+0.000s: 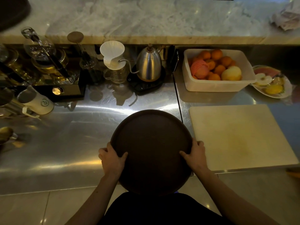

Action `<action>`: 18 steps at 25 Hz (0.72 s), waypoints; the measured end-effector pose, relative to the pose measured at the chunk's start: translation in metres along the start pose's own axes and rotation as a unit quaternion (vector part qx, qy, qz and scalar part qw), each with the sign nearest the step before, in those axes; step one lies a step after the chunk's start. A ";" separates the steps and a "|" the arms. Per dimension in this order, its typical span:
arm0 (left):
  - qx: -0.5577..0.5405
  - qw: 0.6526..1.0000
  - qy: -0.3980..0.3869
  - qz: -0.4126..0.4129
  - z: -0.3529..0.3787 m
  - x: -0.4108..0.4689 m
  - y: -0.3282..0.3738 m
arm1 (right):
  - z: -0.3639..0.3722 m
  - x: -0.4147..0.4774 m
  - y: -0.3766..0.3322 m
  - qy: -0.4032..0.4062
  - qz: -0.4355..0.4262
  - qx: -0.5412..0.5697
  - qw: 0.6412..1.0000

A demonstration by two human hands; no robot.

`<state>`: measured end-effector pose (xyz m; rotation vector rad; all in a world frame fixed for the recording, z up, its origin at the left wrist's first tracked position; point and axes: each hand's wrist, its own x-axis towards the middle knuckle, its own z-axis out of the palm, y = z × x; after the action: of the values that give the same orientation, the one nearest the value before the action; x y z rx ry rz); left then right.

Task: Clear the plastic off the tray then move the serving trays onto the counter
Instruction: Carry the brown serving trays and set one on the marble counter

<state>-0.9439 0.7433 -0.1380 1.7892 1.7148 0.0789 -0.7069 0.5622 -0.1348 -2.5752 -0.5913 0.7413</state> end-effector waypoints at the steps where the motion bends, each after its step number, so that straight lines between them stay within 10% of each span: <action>1: 0.004 1.000 0.002 0.001 0.001 -0.001 0.001 | 0.000 0.000 0.001 0.000 -0.002 -0.004 1.000; 18: 0.123 0.991 -0.032 -0.050 0.003 0.008 0.008 | 0.003 0.001 -0.004 -0.012 0.007 -0.112 0.994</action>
<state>-0.9345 0.7496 -0.1393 1.8533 1.8297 -0.2403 -0.7087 0.5664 -0.1357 -2.7809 -0.7015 0.7480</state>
